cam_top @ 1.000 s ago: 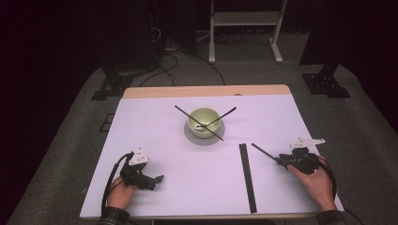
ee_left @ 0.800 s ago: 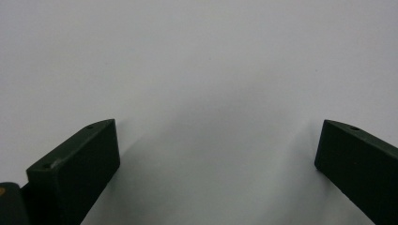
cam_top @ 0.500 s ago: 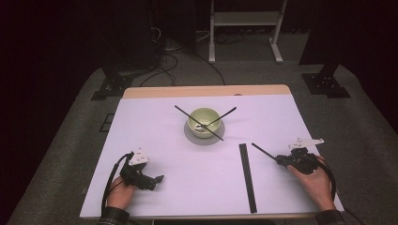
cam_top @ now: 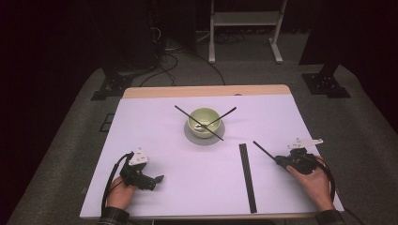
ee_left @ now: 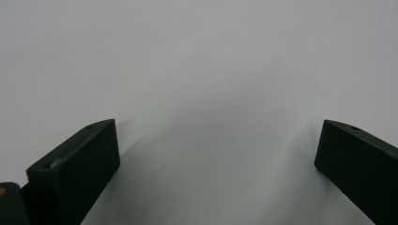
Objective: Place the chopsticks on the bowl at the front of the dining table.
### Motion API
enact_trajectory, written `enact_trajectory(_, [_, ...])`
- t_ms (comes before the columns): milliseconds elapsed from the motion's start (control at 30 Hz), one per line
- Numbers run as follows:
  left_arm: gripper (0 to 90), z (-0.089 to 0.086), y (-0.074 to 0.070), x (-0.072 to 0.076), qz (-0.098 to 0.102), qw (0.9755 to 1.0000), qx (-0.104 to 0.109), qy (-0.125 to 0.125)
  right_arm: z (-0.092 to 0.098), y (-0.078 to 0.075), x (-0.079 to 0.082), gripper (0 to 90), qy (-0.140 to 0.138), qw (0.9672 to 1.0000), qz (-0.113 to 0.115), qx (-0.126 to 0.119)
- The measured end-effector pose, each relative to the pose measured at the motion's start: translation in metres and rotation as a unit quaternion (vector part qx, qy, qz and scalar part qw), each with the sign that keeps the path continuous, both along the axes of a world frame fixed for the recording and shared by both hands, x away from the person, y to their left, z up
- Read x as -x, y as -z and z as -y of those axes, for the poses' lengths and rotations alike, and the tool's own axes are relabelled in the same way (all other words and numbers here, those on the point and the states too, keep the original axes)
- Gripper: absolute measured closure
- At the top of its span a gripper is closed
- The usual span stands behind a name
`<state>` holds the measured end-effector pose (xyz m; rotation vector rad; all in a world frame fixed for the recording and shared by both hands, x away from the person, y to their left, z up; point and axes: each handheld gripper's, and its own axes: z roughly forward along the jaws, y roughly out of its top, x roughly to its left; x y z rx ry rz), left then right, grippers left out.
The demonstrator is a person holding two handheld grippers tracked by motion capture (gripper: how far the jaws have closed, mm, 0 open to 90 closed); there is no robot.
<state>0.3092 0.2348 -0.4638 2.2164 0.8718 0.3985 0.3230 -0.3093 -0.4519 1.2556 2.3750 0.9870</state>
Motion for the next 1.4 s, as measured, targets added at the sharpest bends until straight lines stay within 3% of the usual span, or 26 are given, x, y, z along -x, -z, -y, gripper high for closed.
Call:
enact_trajectory(500, [0.0, 0.0, 0.0, 0.0, 0.0, 1.0, 0.0, 0.0, 0.0, -0.004, 0.001, 85.6, 0.006, 0.9999, 0.003, -0.008])
enact_trajectory(1400, [0.0, 0.0, 0.0, 0.0, 0.0, 1.0, 0.0, 0.0, -0.013, -0.03, -0.001, 85.5, -0.012, 0.9988, 0.037, -0.031])
